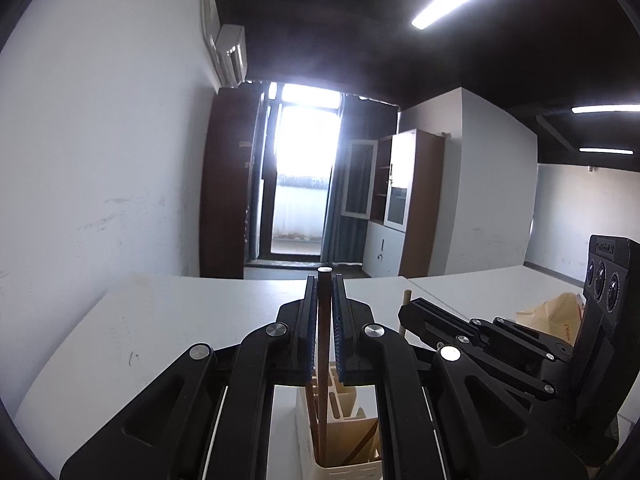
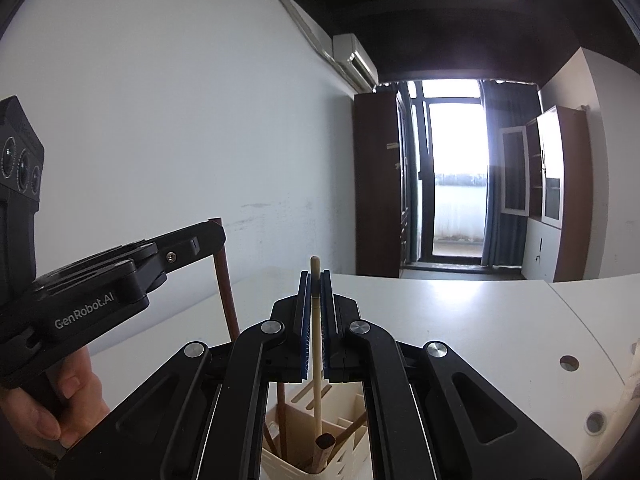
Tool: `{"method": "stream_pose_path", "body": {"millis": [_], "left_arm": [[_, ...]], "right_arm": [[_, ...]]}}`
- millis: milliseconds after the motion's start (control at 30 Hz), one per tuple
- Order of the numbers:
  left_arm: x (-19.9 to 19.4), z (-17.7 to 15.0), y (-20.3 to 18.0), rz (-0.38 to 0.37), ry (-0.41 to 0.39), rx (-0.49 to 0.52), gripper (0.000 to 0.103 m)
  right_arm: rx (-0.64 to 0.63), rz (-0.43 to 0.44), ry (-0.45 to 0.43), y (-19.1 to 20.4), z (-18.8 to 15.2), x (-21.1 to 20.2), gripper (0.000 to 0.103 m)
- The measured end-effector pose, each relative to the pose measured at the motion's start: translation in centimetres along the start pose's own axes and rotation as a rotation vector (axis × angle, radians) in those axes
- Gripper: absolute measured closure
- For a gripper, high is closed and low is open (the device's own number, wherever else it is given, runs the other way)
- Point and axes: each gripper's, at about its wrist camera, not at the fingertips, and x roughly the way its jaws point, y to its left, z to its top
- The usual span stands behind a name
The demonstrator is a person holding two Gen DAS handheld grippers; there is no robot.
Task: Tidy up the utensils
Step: 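Lower the chopsticks into the holder and open both grippers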
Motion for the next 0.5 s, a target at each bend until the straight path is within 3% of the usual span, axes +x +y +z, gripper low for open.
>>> {"method": "stream_pose_path", "body": {"millis": [500], "left_arm": [[0.7, -1.4, 0.6, -0.032, 0.061, 0.03, 0.096]], "right_arm": [[0.022, 0.014, 0.101, -0.5, -1.6, 0.8, 0.098]]}}
